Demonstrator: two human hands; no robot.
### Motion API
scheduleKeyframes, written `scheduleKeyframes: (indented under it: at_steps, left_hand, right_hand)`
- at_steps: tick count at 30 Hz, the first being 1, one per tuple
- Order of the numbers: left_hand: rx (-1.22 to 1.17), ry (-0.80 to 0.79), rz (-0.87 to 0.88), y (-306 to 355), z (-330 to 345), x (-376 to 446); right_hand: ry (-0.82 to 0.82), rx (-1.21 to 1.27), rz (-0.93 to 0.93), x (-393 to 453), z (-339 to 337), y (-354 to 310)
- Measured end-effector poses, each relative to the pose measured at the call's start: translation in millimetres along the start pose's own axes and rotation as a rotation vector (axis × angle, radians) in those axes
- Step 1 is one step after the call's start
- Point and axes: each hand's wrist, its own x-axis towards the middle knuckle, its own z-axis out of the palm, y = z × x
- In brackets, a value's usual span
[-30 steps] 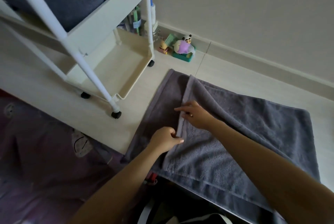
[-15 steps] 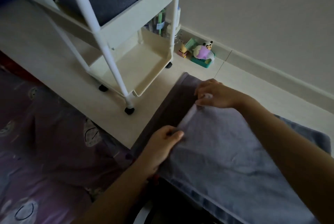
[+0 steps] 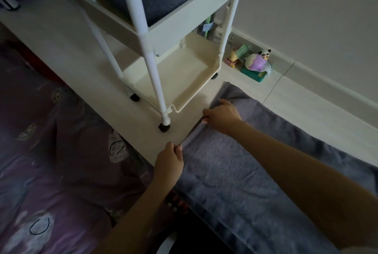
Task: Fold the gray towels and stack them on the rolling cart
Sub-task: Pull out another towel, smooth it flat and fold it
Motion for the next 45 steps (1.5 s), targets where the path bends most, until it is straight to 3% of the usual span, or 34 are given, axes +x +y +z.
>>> scheduleKeyframes:
  at_steps: [5, 11, 20, 27, 36, 39, 41, 45]
  left_hand:
    - [0.276, 0.039, 0.102, -9.2, 6.3, -0.2]
    - [0.16, 0.096, 0.111, -13.8, 7.8, 4.1]
    - [0.256, 0.2, 0.149, -16.4, 15.5, 13.8]
    - [0.19, 0.248, 0.206, -18.1, 18.2, 25.5]
    - [0.114, 0.334, 0.316, -29.5, 19.5, 26.6]
    - [0.085, 0.325, 0.311, -33.8, 20.6, 27.3]
    - [0.093, 0.323, 0.309, -34.1, 21.1, 28.5]
    - [0.111, 0.325, 0.293, -31.7, 21.9, 28.5]
  right_hand:
    - [-0.048, -0.175, -0.018, 8.3, 4.1, -7.0]
    - [-0.172, 0.044, -0.036, 8.5, 0.6, 18.2]
    - [-0.199, -0.106, 0.044, 37.9, -12.7, 79.6]
    - [-0.075, 0.128, 0.032, 65.0, -16.5, 82.8]
    - [-0.231, -0.088, 0.014, 47.6, -23.7, 99.0]
    - [-0.322, 0.002, 0.046, 40.3, -31.7, 111.0]
    - [-0.3, 0.088, 0.059, 38.3, -37.1, 113.8]
    - [-0.285, 0.48, 0.116, 34.3, -52.2, 114.2]
